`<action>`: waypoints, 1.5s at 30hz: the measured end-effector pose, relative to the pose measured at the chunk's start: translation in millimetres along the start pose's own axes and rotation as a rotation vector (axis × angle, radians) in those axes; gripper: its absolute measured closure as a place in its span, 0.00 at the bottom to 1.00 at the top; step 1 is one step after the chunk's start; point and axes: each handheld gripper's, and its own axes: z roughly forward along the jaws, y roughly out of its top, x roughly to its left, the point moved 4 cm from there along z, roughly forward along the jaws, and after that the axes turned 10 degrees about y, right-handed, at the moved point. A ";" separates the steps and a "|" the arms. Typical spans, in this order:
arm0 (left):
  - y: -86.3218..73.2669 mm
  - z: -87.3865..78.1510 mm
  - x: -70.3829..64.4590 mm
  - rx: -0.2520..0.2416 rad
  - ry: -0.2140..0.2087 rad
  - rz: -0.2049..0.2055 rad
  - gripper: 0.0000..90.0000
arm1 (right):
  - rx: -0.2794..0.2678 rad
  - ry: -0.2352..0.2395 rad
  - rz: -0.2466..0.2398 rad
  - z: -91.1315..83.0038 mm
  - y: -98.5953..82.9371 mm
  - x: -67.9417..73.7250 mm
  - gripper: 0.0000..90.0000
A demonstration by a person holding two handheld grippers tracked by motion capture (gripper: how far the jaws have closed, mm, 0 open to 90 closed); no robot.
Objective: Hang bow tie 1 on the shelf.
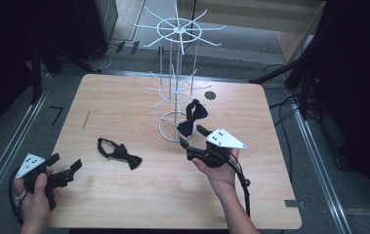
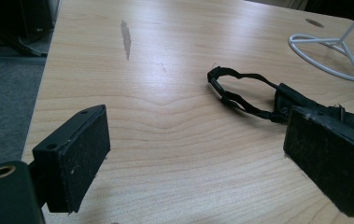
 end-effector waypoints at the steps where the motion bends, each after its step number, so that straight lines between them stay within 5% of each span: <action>1: 0.0 0.0 0.0 0.000 0.000 0.001 0.09 | 0.007 0.010 0.004 2.3 -0.5 2.0 0.29; 11: 0.0 0.3 0.0 -0.001 -0.002 0.000 0.09 | 0.058 0.061 0.026 23.7 -7.1 18.9 0.21; 19: 0.0 0.1 -0.1 0.000 -0.003 0.002 0.09 | 0.089 0.094 0.018 34.8 -12.1 28.2 0.25; 45: 0.0 -0.1 -0.2 0.001 -0.005 0.003 0.09 | 0.130 0.098 0.051 69.7 -26.5 44.3 0.36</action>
